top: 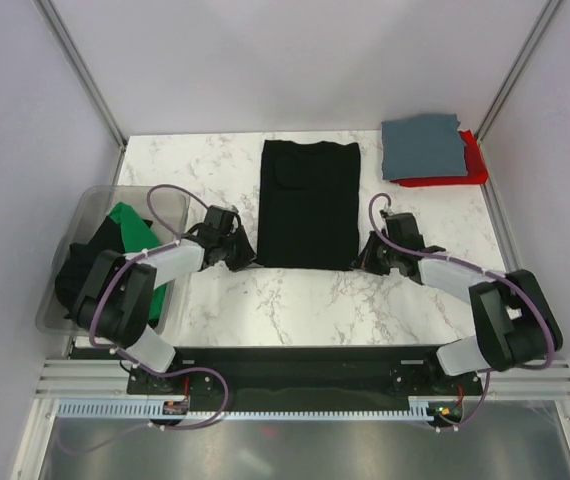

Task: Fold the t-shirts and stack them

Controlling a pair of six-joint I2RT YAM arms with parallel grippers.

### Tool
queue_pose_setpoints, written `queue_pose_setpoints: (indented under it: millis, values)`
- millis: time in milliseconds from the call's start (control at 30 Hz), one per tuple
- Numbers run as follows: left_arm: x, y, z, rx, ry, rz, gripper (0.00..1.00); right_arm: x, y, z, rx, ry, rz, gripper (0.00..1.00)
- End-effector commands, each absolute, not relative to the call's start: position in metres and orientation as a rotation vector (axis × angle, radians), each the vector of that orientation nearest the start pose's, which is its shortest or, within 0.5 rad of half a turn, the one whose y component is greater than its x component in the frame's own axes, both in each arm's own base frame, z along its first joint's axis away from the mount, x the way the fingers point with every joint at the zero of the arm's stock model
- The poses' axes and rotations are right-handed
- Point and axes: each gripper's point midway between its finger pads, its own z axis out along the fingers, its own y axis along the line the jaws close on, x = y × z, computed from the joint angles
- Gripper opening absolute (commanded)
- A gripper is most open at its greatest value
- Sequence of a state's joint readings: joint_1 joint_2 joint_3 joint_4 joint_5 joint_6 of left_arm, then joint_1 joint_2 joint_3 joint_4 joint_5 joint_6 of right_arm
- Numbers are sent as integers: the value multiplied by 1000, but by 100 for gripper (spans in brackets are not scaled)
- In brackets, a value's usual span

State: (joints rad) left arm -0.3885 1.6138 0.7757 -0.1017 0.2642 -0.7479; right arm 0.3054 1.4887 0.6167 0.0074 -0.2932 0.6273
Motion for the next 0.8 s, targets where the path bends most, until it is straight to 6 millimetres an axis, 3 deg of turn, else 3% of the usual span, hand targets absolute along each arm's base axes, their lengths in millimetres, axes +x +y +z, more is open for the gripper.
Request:
queue_pose_setpoints:
  millis: [0,33,67,100,133,167,200,233,300,333,400,433,467,500,533,567,633,667,700,767]
  values:
    - [289,-199,64,-370,2559,-783,2,277,165,57,233,2511,757,0]
    - [282,-197,68,-373,2568,-776,2,275,164,71,226,2481,768,0]
    - [274,-196,71,-366,2572,-773,2,266,162,72,234,2510,765,0]
    - [271,-197,89,-351,2524,-798,2,262,162,77,228,2508,770,0]
    - [265,-196,93,-366,2520,-804,2,258,161,90,221,2478,785,0]
    - [252,-195,93,-365,2543,-803,2,247,159,90,228,2510,781,0]
    - [246,-196,106,-354,2509,-833,2,242,157,94,232,2510,783,0]
    - [238,-195,110,-370,2506,-846,2,236,156,105,230,2481,798,0]
    - [213,-194,105,-376,2546,-855,2,216,154,108,242,2513,817,0]
    - [205,-196,119,-389,2505,-914,2,208,155,120,228,2482,850,0]
    - [183,-197,124,-389,2521,-960,2,188,155,129,245,2500,890,0]
    - [177,-197,138,-400,2476,-995,2,182,155,142,231,2458,911,0]
    - [168,-200,151,-376,2463,-1019,2,170,153,143,244,2483,914,0]
    - [158,-194,152,-389,2491,-993,2,166,151,148,243,2478,917,0]
    - [153,-192,158,-413,2487,-987,2,162,150,161,233,2445,928,0]
    - [147,-193,177,-390,2447,-1029,2,155,148,163,241,2464,927,0]
    - [140,-188,186,-398,2454,-1024,2,153,146,181,235,2422,930,0]
    - [141,-189,201,-387,2420,-1044,2,150,145,185,238,2425,921,0]
    - [142,-188,206,-386,2415,-1034,2,154,144,197,230,2397,914,0]
    - [152,-183,217,-375,2396,-962,2,163,139,202,235,2390,854,0]
